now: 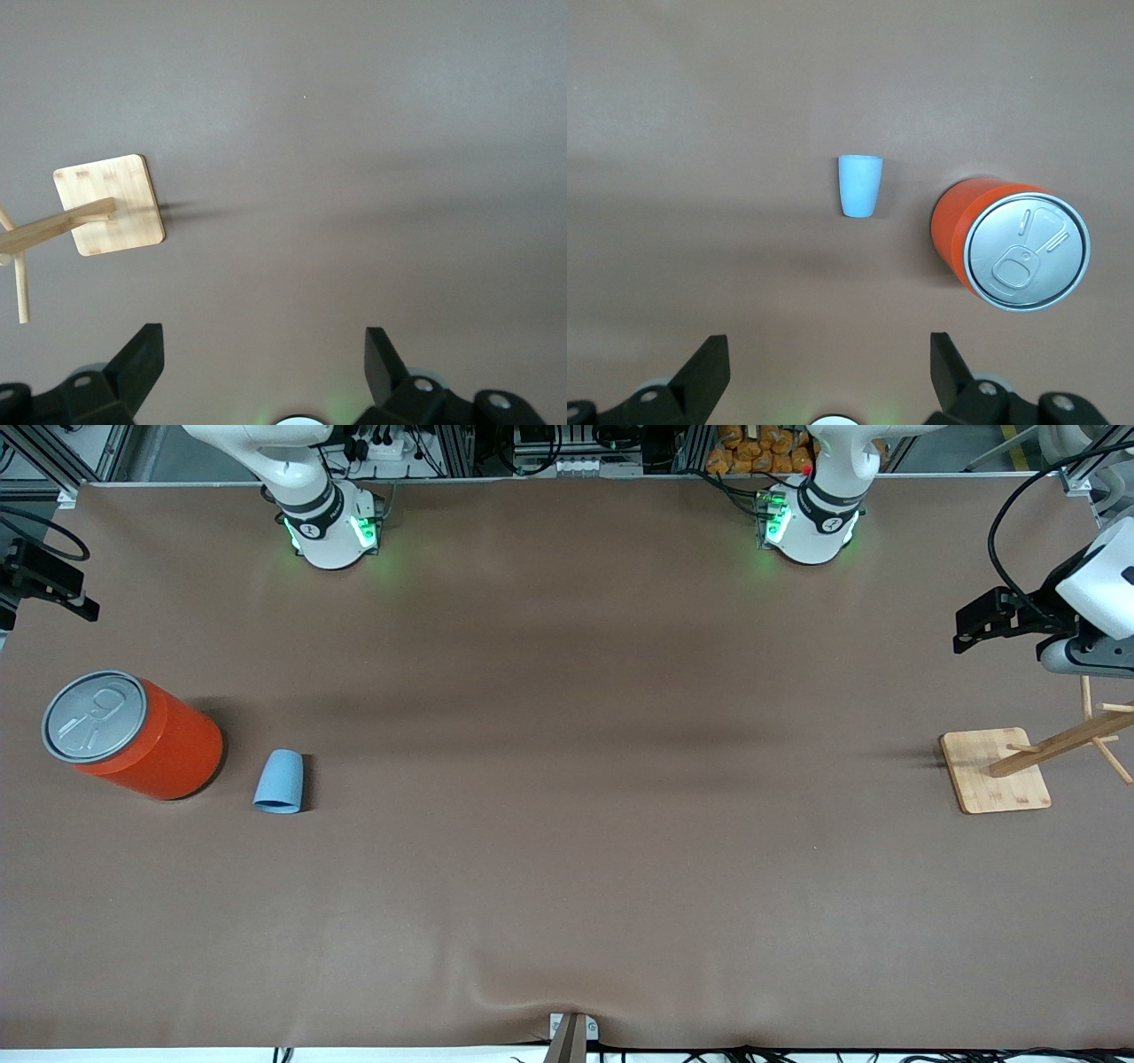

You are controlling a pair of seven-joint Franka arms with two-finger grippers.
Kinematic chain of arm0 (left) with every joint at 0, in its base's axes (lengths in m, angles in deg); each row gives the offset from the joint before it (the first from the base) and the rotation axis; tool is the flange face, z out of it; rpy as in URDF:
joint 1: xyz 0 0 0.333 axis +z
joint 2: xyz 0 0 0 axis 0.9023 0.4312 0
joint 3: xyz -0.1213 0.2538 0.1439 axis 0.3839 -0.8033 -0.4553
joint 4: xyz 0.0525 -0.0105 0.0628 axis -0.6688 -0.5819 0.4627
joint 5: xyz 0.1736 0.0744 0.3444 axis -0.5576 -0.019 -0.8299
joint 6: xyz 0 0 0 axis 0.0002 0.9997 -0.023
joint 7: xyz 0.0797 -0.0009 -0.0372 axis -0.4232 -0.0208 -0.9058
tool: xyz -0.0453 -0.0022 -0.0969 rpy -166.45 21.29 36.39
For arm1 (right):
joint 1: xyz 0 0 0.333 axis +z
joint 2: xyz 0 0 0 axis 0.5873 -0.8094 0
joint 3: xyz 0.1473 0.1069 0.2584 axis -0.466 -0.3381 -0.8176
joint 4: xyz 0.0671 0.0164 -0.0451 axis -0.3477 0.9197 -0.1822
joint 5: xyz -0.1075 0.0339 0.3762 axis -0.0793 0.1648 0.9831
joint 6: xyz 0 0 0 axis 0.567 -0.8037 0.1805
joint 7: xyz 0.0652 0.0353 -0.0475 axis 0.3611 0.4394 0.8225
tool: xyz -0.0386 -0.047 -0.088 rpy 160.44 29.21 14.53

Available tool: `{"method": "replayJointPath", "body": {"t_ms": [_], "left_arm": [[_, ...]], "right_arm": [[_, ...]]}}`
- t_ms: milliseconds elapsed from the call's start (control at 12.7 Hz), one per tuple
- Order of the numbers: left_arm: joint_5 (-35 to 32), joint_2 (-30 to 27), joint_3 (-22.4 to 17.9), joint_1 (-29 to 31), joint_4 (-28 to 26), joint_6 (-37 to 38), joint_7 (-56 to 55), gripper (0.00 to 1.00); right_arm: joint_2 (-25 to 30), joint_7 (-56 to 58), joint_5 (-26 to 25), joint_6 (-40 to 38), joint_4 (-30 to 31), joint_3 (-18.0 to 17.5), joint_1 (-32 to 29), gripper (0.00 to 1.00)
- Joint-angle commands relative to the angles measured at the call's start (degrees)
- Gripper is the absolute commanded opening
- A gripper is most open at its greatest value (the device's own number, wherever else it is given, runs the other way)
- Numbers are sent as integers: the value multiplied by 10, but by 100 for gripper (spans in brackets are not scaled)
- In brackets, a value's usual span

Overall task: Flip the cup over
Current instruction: 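Reach the right gripper down to the blue cup lying on its side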

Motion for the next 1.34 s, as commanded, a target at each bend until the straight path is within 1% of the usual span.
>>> {"method": "replayJointPath", "body": {"t_ms": [0,315,629,787,944,1180,1258], "left_arm": [[0,0,3,3,5,-3,1,100],[1,1,0,5,5,0,9,100],[1,7,-1,5,9,-3,6,100],[2,7,-1,5,9,-3,3,100],[2,8,-2,13,8,-3,3,100],[19,8,-2,17,8,-3,4,100],[21,8,-2,17,7,-1,4,100]], "right_arm": [[-8,3,-7,-11,-17,-8,-8,100],[-10,2,-6,-11,-15,-8,-9,100],[-37,3,1,-12,-15,-5,-8,100],[-74,6,-1,-11,-14,-7,-6,100],[-137,10,-2,-12,-15,-6,0,100],[-169,17,-8,-5,-10,-5,2,100],[-183,16,-6,2,4,-5,2,100]]}}
